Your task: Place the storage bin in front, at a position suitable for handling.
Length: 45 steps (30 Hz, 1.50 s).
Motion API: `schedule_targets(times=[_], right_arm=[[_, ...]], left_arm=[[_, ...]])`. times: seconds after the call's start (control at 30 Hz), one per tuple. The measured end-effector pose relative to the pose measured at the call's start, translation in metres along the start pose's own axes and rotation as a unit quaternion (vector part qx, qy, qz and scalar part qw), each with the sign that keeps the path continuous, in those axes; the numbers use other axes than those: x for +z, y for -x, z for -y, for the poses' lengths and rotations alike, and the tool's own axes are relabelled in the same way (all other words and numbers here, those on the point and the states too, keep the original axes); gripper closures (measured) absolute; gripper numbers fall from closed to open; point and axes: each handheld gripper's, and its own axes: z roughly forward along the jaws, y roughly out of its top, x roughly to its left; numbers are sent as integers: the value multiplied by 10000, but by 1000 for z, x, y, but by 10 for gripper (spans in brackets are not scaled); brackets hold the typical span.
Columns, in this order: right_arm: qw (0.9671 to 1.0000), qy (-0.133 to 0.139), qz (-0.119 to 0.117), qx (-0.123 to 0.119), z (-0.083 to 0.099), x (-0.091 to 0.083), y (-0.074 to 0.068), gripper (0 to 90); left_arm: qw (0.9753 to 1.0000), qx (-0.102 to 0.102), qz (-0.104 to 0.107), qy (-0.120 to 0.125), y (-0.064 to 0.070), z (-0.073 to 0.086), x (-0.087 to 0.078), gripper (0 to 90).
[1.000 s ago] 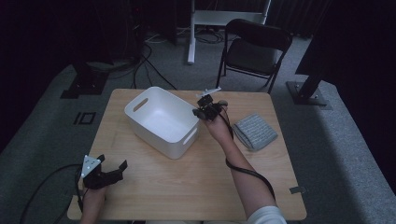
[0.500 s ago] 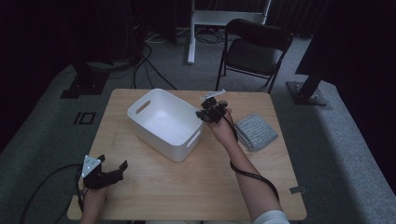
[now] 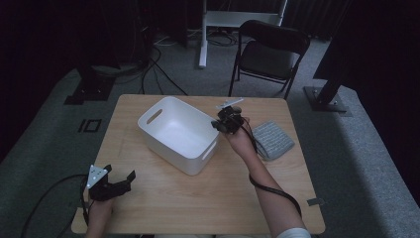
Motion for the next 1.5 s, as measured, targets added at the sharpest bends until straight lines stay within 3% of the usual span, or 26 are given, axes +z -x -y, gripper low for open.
schedule_targets(times=[1.5], right_arm=[[9996, -135, -96, -225, 45, -49, 11, 840]], left_arm=[[10000, 11, -75, -34, 1, 1, 1, 0]])
